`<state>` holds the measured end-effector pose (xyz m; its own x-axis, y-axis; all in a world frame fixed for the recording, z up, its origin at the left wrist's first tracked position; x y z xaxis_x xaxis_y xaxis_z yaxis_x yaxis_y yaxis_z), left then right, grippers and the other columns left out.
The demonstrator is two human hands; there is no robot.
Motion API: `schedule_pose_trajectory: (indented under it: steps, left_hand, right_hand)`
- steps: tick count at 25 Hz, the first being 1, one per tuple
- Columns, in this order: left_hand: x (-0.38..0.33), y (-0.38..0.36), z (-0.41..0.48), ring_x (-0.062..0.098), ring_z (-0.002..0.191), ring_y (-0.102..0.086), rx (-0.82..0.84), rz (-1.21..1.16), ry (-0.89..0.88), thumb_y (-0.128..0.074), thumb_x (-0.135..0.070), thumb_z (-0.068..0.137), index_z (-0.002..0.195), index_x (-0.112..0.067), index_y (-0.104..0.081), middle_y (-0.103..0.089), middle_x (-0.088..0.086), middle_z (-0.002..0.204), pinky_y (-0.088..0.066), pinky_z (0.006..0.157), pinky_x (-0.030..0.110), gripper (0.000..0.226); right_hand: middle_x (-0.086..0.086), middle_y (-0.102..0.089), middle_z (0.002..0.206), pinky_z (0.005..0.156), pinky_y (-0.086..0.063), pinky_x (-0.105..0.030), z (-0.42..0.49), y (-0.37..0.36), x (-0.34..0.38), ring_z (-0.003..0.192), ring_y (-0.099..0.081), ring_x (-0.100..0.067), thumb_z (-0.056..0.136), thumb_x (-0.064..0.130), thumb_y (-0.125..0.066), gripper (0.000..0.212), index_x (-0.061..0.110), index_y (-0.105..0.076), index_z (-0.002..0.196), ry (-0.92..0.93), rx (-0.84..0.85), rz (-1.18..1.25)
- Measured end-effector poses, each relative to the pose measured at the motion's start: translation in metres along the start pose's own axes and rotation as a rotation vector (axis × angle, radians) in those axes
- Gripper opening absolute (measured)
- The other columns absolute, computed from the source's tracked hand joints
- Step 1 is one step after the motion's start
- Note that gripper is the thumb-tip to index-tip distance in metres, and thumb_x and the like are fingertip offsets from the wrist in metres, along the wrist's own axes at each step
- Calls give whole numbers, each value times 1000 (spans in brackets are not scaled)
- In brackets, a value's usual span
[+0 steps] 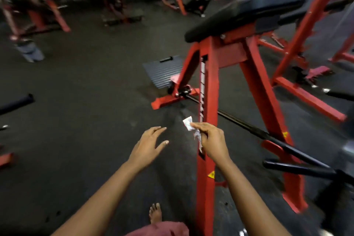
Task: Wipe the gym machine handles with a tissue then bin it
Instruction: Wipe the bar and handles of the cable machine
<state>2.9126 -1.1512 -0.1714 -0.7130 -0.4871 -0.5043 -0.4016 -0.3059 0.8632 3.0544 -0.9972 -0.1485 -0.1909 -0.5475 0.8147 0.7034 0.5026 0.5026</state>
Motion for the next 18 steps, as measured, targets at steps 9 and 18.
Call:
schedule_pose_trajectory:
  steps: [9, 18]
  left_hand:
    - [112, 101, 76, 20, 127, -41, -168, 172, 161, -49, -41, 92, 138, -18, -39, -44, 3, 137, -31, 107, 29, 53]
    - [207, 151, 159, 21, 127, -39, -242, 180, 353, -47, -42, 92, 141, -20, -34, -40, 2, 140, -36, 103, 33, 55]
  right_hand:
    - [-10, -70, 103, 82, -35, 4, 154, -139, 50, 92, -61, -12, 69, -19, -46, 46, 5, -71, 100, 140, 172, 92]
    - [-7, -66, 111, 90, -38, -9, 276, -249, 87, 104, -60, -15, 75, -17, -43, 47, 7, -68, 106, 232, 334, 56]
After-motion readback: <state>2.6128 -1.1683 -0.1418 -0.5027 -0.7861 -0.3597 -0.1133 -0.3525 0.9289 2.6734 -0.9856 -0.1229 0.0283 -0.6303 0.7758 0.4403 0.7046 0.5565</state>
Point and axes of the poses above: each hand's wrist, its own z-axis towards the middle knuckle, its own y-axis out of the back of the hand, x = y × z, the point moved 2 cm from there along z, towards the middle knuckle
